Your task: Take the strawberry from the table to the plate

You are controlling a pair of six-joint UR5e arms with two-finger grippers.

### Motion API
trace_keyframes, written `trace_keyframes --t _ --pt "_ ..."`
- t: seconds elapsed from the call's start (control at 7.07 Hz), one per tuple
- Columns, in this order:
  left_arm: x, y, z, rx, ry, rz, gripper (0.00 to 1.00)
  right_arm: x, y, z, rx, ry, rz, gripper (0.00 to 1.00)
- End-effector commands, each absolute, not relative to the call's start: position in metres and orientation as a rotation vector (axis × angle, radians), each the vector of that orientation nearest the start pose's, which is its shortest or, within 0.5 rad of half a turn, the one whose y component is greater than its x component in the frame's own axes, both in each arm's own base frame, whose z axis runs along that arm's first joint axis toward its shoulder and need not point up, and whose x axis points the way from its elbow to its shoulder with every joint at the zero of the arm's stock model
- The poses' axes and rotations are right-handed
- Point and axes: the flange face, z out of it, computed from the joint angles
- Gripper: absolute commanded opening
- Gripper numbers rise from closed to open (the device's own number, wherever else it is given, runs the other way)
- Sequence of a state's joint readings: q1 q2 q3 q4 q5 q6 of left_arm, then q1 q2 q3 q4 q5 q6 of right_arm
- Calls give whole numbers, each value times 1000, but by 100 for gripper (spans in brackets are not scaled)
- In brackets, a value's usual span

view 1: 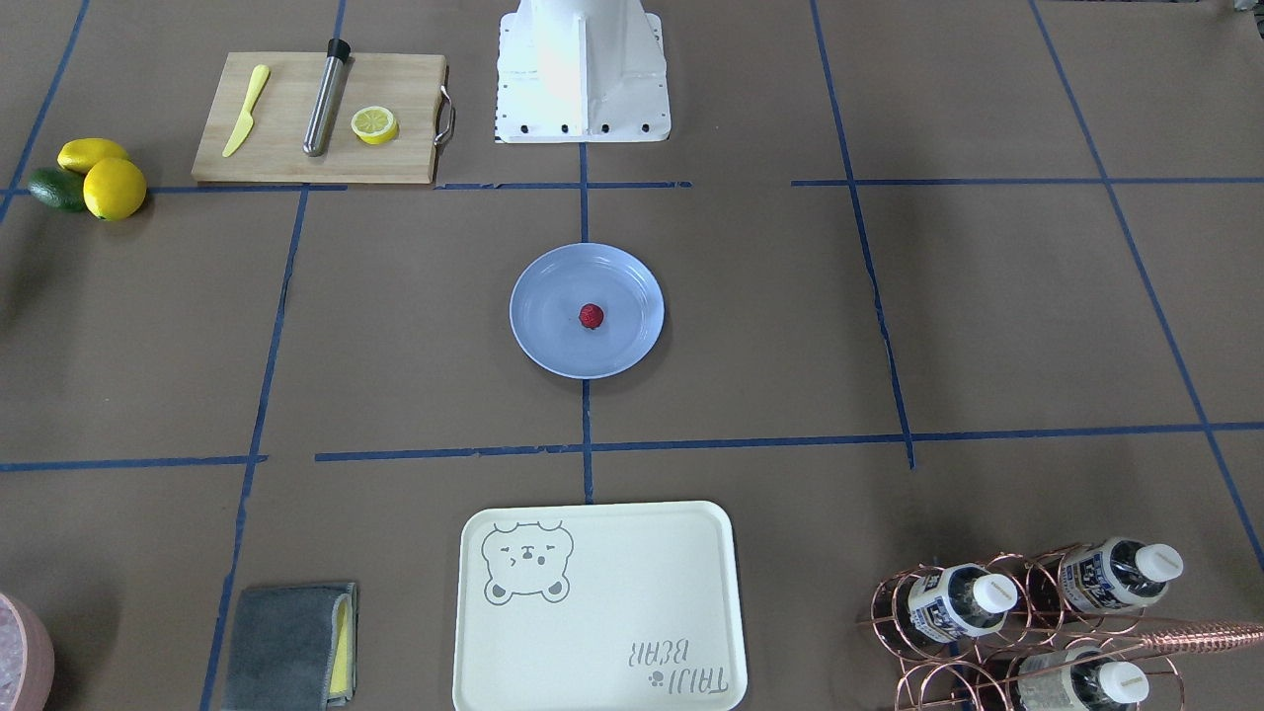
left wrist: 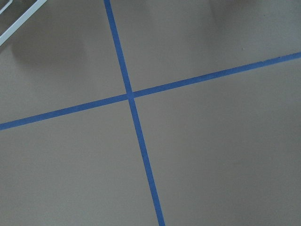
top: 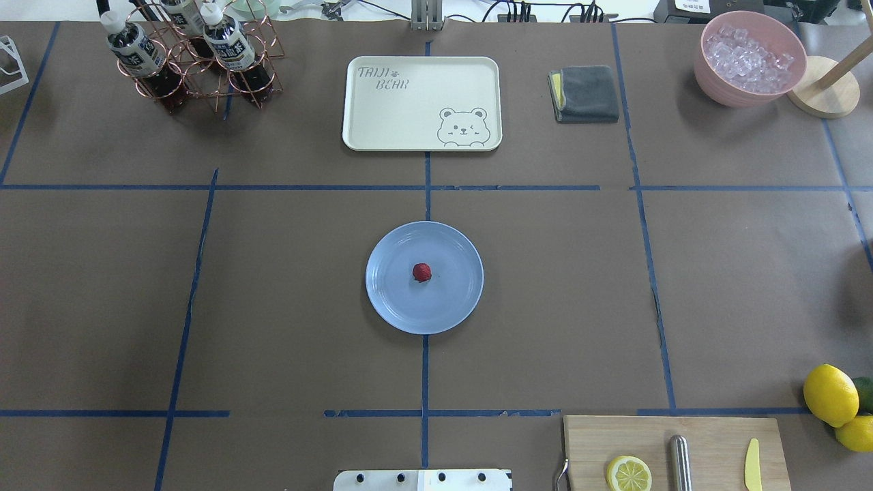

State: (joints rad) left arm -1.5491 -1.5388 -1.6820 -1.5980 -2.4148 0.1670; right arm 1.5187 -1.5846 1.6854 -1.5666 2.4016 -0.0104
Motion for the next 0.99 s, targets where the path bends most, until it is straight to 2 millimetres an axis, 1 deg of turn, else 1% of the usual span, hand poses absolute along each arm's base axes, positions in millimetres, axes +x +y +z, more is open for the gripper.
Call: trace_keyframes --t 0.0,0.14,0.28,0.42,0.57,0.85 --pt "-48 -489 610 156 838 213 100 34 -493 605 82 -833 -102 100" --pt "-48 -488 610 156 836 213 100 34 -493 606 81 -830 -101 100" --pt "-48 -488 616 145 837 207 100 34 -493 605 83 -831 -103 100" --pt "-55 -479 617 163 833 209 100 34 -493 604 83 -833 -102 100" --pt "-54 -477 618 163 825 207 100 34 -493 604 83 -833 -102 100" --pt "-54 -478 615 167 825 208 100 34 -493 604 86 -833 -104 100"
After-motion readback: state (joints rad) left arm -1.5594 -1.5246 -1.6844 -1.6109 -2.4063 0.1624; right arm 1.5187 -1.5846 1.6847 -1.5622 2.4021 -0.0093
